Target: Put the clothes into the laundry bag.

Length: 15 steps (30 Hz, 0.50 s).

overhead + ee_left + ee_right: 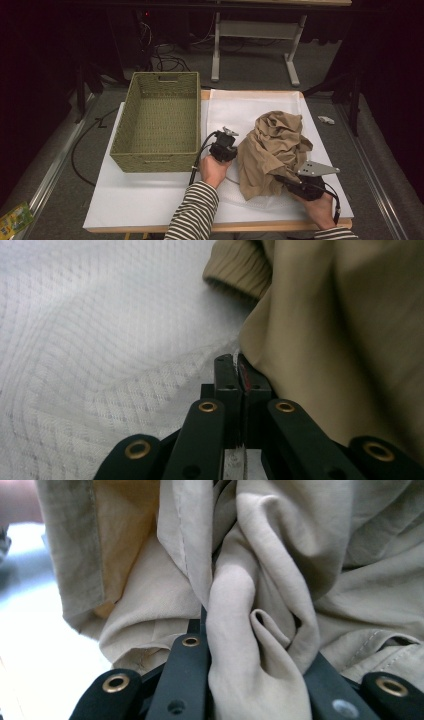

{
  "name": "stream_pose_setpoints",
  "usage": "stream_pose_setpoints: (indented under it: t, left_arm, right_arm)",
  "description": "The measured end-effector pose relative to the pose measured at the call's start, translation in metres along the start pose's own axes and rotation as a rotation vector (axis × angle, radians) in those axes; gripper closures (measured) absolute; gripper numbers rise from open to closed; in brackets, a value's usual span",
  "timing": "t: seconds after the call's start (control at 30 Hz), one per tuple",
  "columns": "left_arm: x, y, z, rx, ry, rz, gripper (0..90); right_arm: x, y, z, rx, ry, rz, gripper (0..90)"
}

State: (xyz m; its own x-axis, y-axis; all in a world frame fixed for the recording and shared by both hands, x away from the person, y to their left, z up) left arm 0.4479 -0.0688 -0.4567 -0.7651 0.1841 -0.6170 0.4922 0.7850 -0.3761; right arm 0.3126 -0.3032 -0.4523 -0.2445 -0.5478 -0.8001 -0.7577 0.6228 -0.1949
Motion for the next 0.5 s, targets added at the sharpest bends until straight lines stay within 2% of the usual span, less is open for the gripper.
stream_pose_setpoints:
  t: [0.07, 0.1, 0.13, 0.2, 0.23, 0.33, 0.37, 0.4, 0.43, 0.47, 0.5]
  left_arm:
    - [-0.003, -0.002, -0.002, 0.006, -0.008, 0.001, 89.0]
    - [-0.005, -0.004, -0.005, 0.011, -0.025, 0.005, 89.0]
    - [-0.008, -0.008, -0.011, 0.036, -0.065, 0.007, 89.0]
    - [-0.009, -0.010, -0.014, 0.039, -0.078, 0.013, 89.0]
    - [-0.010, -0.014, -0.019, 0.055, -0.100, 0.017, 89.1]
    - [-0.012, -0.017, -0.023, 0.074, -0.111, 0.013, 89.1]
    - [-0.013, -0.018, -0.024, 0.079, -0.114, 0.017, 89.1]
    - [-0.013, -0.020, -0.027, 0.097, -0.120, 0.013, 89.1]
    - [-0.013, -0.020, -0.027, 0.097, -0.120, 0.013, 89.1]
    - [-0.013, -0.020, -0.029, 0.103, -0.122, 0.011, 89.1]
    - [-0.013, -0.019, -0.030, 0.104, -0.110, 0.011, 89.0]
  right_arm:
    - [0.001, 0.002, 0.002, -0.001, 0.000, -0.008, 82.1]
    - [0.001, 0.004, 0.005, -0.001, 0.006, -0.022, 82.1]
    - [0.001, 0.005, 0.006, -0.005, 0.012, -0.020, 82.1]
    - [0.000, 0.005, 0.009, -0.009, 0.017, -0.022, 82.1]
    - [0.000, 0.005, 0.015, -0.011, 0.034, -0.022, 82.1]
    - [-0.001, 0.005, 0.023, -0.014, 0.052, -0.022, 82.1]
    - [-0.001, 0.005, 0.032, -0.004, 0.087, -0.036, 82.1]
    - [-0.002, 0.005, 0.037, -0.002, 0.106, -0.034, 82.1]
    - [-0.002, 0.005, 0.037, -0.002, 0.106, -0.034, 82.1]
    - [-0.001, 0.004, 0.046, 0.005, 0.140, -0.043, 81.8]
    - [-0.001, 0.003, 0.050, 0.006, 0.151, -0.041, 81.1]
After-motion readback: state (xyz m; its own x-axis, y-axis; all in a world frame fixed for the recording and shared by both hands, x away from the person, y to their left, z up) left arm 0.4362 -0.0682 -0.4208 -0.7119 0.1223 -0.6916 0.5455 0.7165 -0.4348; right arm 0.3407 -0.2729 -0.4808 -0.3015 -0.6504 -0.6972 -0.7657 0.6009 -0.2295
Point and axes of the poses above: each handheld gripper's, and its own axes: z roughly forward along the jaws, x roughly out of its underside, y roughly to its left, the point moved 2 cm from there along z, roughly forward along the jaws, and after that the axes turned 15 degrees about -z, right-handed, at the moved point
